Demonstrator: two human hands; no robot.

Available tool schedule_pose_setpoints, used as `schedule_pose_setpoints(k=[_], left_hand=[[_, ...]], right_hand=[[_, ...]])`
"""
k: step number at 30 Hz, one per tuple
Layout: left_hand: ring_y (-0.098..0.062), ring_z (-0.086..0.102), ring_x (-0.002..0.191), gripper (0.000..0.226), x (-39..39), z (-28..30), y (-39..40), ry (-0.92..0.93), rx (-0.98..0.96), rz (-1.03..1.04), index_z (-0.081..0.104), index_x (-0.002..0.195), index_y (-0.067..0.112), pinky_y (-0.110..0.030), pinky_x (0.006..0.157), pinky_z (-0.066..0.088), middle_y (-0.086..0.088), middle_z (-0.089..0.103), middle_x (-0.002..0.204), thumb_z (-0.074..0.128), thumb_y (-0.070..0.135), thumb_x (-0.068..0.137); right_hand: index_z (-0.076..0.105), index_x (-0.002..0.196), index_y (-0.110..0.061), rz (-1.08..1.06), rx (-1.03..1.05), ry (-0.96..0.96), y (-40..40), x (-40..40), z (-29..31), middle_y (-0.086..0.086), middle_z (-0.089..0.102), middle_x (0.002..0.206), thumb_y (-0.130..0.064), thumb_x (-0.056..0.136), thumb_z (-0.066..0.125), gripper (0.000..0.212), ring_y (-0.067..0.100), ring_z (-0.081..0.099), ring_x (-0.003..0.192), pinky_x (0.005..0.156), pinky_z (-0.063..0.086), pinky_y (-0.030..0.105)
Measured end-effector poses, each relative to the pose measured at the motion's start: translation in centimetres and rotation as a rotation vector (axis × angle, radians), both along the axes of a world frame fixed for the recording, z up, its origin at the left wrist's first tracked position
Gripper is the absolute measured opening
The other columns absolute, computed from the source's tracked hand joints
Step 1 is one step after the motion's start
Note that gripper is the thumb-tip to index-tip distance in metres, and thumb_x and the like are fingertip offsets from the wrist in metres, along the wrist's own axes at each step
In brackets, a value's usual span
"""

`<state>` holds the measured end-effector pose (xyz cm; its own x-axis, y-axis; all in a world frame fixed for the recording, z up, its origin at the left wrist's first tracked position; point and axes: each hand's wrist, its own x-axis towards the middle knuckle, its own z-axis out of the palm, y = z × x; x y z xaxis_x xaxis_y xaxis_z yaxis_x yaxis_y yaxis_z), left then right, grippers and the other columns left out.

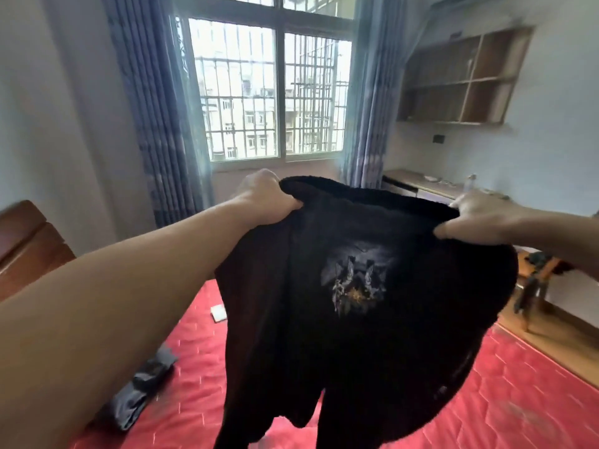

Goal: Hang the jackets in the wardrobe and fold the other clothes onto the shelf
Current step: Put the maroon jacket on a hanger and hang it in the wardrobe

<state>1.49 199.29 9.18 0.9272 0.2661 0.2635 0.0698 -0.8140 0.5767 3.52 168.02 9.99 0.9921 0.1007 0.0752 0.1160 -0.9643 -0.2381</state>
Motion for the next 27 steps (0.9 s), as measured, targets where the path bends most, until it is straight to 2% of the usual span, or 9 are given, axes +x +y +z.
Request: schedule_pose_setpoints(k=[3,5,10,14,17,19,22,24,27], left_hand=[[-0.02,0.06,0.08,0.03,1.3,1.0,-5.9,-0.136,0.057,0.015,0.069,0.091,0.012,-0.028,0.066,0.043,-0.003,0.067,0.087,0.068,0.041,0.083],[-0.02,0.06,0.076,0.025,2.0,1.9,-9.8,-0.22,0.055,0.003,0.068,0.088,0.011,-0.027,0.063,0.043,-0.002,0.065,0.081,0.066,0.035,0.083],[-0.014,0.057,0.061,0.012,2.4,3.6,-20.3,-0.313,0.069,-0.144,0.065,0.073,0.014,-0.025,0.048,0.043,0.001,0.061,0.067,0.065,0.024,0.08],[-0.016,0.058,0.057,0.021,1.5,4.4,-27.7,-0.345,0.08,-0.244,0.06,0.061,0.017,-0.024,0.048,0.038,0.002,0.058,0.06,0.065,0.024,0.08],[-0.015,0.058,0.06,0.025,1.0,5.3,-30.7,-0.351,0.131,-0.302,0.059,0.06,0.021,-0.025,0.05,0.039,0.003,0.059,0.062,0.067,0.031,0.082],[-0.015,0.059,0.06,0.028,1.1,6.0,-32.5,-0.371,0.165,-0.329,0.059,0.06,0.022,-0.025,0.052,0.04,0.004,0.059,0.062,0.07,0.038,0.081],[-0.018,0.061,0.064,0.034,2.1,6.8,-35.9,-0.406,0.22,-0.383,0.056,0.057,0.026,-0.031,0.06,0.05,0.005,0.059,0.063,0.071,0.05,0.076],[-0.019,0.063,0.069,0.034,2.5,7.0,-38.8,-0.418,0.277,-0.446,0.062,0.065,0.029,-0.039,0.07,0.057,0.008,0.062,0.068,0.067,0.063,0.068],[-0.016,0.066,0.075,0.066,2.3,7.1,-43.6,-0.357,0.253,-0.624,0.067,0.081,0.029,-0.038,0.073,0.058,0.009,0.067,0.076,0.06,0.086,0.047]], right_hand=[[0.067,0.093,-0.015,-0.033,0.237,0.119,-3.9,-1.5,-2.7,0.005,0.071,0.087,-0.02,0.078,0.068,0.016,0.019,0.067,0.077,0.073,0.055,0.031],[0.068,0.095,-0.016,-0.071,0.344,0.195,-6.6,-2.1,-4.8,0.007,0.072,0.089,-0.015,0.075,0.068,0.02,0.022,0.069,0.08,0.079,0.058,0.035],[0.066,0.105,-0.025,-0.023,0.547,0.307,-11.5,-2.9,-8.2,-0.004,0.072,0.098,-0.033,0.065,0.084,0.044,0.015,0.069,0.089,0.088,0.055,0.035],[0.067,0.107,-0.022,-0.115,0.712,0.197,-15.2,-3.5,-10.3,-0.003,0.07,0.098,-0.032,0.074,0.079,0.036,0.014,0.066,0.086,0.078,0.053,0.03],[0.067,0.098,-0.006,-0.304,0.752,0.048,-20.8,-4.2,-9.0,0.009,0.069,0.091,-0.026,0.083,0.067,0.025,0.022,0.064,0.078,0.069,0.053,0.034],[0.06,0.095,-0.003,-0.401,0.855,-0.005,-24.8,-4.9,-6.2,0.01,0.063,0.087,-0.022,0.088,0.062,0.021,0.022,0.059,0.073,0.058,0.046,0.029],[0.062,0.103,-0.005,-0.487,1.047,-0.073,-30.3,-5.6,-1.6,0.013,0.067,0.092,-0.021,0.083,0.061,0.025,0.028,0.065,0.079,0.068,0.056,0.034],[0.065,0.095,-0.006,-0.509,1.109,-0.109,-33.7,-6.9,1.2,0.013,0.069,0.085,-0.019,0.081,0.061,0.02,0.028,0.067,0.071,0.063,0.058,0.033],[0.064,0.087,-0.008,-0.539,1.135,-0.156,-38.4,-9.5,4.1,0.011,0.064,0.073,-0.015,0.084,0.056,0.012,0.027,0.061,0.062,0.057,0.052,0.029]])
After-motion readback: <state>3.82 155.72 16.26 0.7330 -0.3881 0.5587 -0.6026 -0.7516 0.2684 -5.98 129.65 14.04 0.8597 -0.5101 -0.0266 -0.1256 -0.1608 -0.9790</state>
